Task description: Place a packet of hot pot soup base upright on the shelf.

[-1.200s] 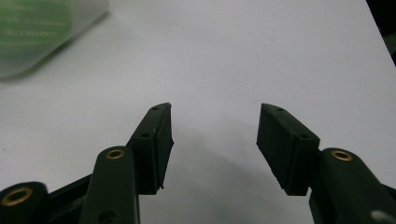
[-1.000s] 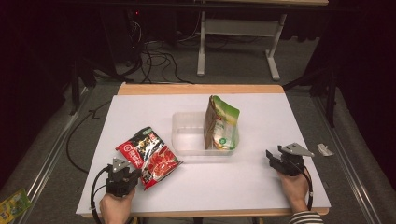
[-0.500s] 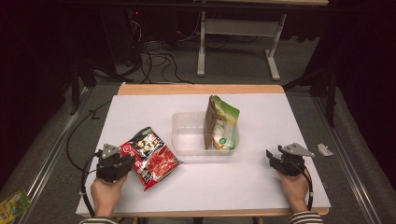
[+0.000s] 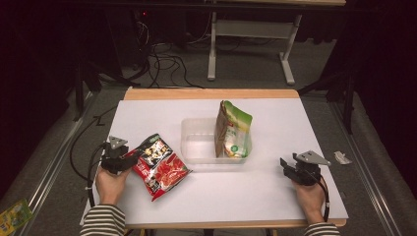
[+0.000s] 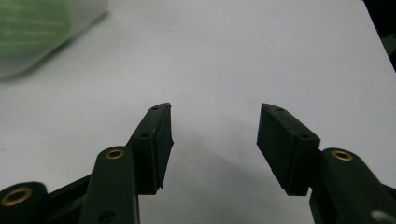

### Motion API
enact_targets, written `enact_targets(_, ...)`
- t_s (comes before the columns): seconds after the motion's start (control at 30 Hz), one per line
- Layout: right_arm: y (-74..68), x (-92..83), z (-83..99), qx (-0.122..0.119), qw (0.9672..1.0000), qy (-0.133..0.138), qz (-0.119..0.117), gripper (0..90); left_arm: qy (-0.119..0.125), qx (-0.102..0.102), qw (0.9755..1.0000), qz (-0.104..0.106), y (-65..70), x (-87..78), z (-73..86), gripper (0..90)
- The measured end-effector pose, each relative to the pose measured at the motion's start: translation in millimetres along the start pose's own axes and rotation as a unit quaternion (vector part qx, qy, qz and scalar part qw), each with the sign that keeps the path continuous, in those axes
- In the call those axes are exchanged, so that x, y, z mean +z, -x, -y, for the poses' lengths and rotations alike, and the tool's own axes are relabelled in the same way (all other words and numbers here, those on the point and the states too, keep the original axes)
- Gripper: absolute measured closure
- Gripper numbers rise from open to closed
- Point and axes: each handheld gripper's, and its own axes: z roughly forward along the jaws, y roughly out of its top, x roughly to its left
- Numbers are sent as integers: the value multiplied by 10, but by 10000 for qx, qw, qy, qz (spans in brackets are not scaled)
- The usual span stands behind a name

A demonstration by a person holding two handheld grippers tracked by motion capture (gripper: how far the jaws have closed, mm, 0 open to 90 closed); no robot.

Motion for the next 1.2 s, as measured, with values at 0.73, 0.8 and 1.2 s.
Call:
enact_targets(0.73, -18, 13, -5, -85, 9999, -65, 19, 454, -491, -420, 9932, 967, -248, 299, 59, 576)
enact_targets(0.8, -17, 16, -5, -107, 9999, -63, 18, 454, -488, -419, 9930, 988, -242, 301, 62, 591)
enact_targets(1.2, -15, 21, -7, -123, 9999, -90, 16, 453, -479, -290, 9920, 1135, -218, 285, 66, 800)
